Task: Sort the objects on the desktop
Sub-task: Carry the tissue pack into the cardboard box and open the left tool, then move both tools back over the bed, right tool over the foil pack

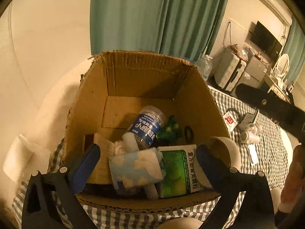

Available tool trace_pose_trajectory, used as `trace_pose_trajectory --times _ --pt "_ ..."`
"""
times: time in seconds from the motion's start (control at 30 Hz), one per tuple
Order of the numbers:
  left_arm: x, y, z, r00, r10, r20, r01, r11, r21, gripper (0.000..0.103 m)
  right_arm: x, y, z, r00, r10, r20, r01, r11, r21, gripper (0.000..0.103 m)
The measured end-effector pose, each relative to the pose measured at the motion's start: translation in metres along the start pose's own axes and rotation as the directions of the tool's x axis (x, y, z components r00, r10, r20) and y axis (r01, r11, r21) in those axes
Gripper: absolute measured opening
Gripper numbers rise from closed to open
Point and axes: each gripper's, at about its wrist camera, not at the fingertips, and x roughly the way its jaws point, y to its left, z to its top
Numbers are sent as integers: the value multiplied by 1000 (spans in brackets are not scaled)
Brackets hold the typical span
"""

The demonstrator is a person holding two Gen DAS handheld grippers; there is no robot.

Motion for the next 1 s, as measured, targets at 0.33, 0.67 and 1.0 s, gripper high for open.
trace_pose_trajectory --times 0.33,0.67,1.0 --pt "-32 -36 -5 998 48 42 -51 996 79 103 -56 -47 -6 997 -71 43 66 992 105 45" --pt "-75 -128 -13 997 16 81 -33 977 209 103 -140 -123 -29 965 -233 117 198 947 254 80" --pt "-38 -206 -50 999 -35 -18 38 975 217 103 -157 -214 -99 941 -339 2 323 897 302 87"
